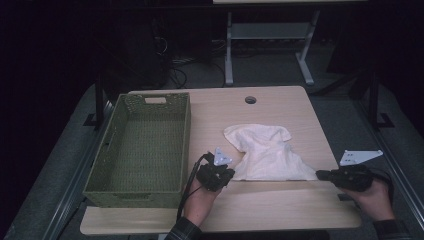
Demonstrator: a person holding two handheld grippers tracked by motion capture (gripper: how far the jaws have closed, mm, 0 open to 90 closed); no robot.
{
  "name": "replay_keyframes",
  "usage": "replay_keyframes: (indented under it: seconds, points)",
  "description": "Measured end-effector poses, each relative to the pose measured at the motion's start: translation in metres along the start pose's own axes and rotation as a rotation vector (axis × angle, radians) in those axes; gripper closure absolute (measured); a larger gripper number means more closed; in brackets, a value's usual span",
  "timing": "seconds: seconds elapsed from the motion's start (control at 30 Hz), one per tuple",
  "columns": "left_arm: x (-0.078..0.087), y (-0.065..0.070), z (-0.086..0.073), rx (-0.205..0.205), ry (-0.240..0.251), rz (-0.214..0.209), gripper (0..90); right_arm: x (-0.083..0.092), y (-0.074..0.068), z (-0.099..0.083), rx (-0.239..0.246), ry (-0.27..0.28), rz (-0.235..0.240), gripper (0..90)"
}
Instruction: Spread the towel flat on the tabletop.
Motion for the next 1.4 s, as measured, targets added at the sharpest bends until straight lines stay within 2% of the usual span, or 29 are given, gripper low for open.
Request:
replay_keyframes:
  seconds: [0.1,0.23,0.3,0.33,0.4,0.47,0.5,0.57,0.73,0.77,0.8,0.9,0.93,1.03,1.1,1.17,1.2,1.27,1.37,1.4]
  points:
    - [0.005,0.006,-0.009,-0.014,-0.028,0.003,86.8,-0.003,-0.012,-0.009,0.004,-0.039,0.020,86.4]
    - [0.007,0.010,-0.016,-0.017,-0.043,0.012,86.3,-0.005,-0.022,-0.013,0.015,-0.048,0.057,86.3]
    - [0.007,0.011,-0.018,-0.016,-0.040,0.020,82.8,-0.007,-0.025,-0.014,0.022,-0.057,0.061,83.8]
    - [0.007,0.011,-0.018,-0.016,-0.040,0.020,80.4,-0.007,-0.025,-0.014,0.022,-0.057,0.061,83.8]
    - [0.008,0.009,-0.016,-0.020,-0.020,0.029,78.0,-0.007,-0.025,-0.011,0.024,-0.037,0.058,76.8]
    - [0.010,0.007,-0.013,-0.037,-0.008,0.045,73.3,-0.006,-0.023,-0.006,0.015,-0.018,0.045,73.5]
    - [0.011,0.006,-0.011,-0.032,0.008,0.046,70.9,-0.006,-0.020,-0.002,0.022,-0.002,0.042,72.9]
    - [0.010,0.006,-0.011,-0.023,0.010,0.039,70.6,-0.007,-0.018,0.000,0.021,0.004,0.034,72.8]
    - [0.001,0.004,-0.008,-0.033,0.007,0.012,65.2,-0.016,-0.004,0.014,0.024,0.017,0.012,72.7]
    - [-0.006,0.004,-0.007,-0.037,0.002,-0.010,63.6,-0.024,0.003,0.023,0.020,0.014,-0.002,72.7]
    - [-0.006,0.004,-0.007,-0.037,0.002,-0.010,62.7,-0.024,0.003,0.023,0.020,0.014,-0.002,72.7]
    - [-0.017,0.001,-0.008,-0.045,-0.022,-0.033,60.8,-0.039,0.018,0.037,0.011,0.028,-0.007,72.7]
    - [-0.017,0.001,-0.008,-0.045,-0.022,-0.033,59.9,-0.039,0.018,0.037,0.011,0.028,-0.007,72.7]
    - [-0.022,-0.004,-0.010,-0.058,-0.038,-0.045,57.1,-0.056,0.033,0.052,-0.016,0.045,-0.015,72.7]
    - [-0.024,-0.005,-0.011,-0.052,-0.043,-0.052,56.3,-0.061,0.037,0.056,-0.019,0.044,-0.020,72.7]
    - [-0.026,-0.007,-0.013,-0.052,-0.053,-0.057,54.7,-0.076,0.050,0.063,-0.031,0.036,-0.043,72.7]
    - [-0.026,-0.007,-0.013,-0.052,-0.053,-0.057,54.2,-0.076,0.050,0.063,-0.031,0.036,-0.043,72.7]
    - [-0.027,-0.007,-0.015,-0.051,-0.059,-0.059,54.0,-0.085,0.060,0.067,-0.040,0.028,-0.070,72.7]
    - [-0.027,-0.006,-0.019,-0.049,-0.064,-0.060,53.1,-0.101,0.078,0.072,-0.089,0.044,-0.089,72.7]
    - [-0.027,-0.006,-0.019,-0.049,-0.064,-0.060,53.0,-0.105,0.082,0.073,-0.089,0.048,-0.092,72.7]
Point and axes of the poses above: each handheld gripper's, and its own axes: x roughly backward along the jaws, z roughly out of its top, y roughly to its right, the point moved 3 cm from there along -x, roughly forward along the jaws, and after that the axes turned 8 degrees about y, right-handed, at the moved point
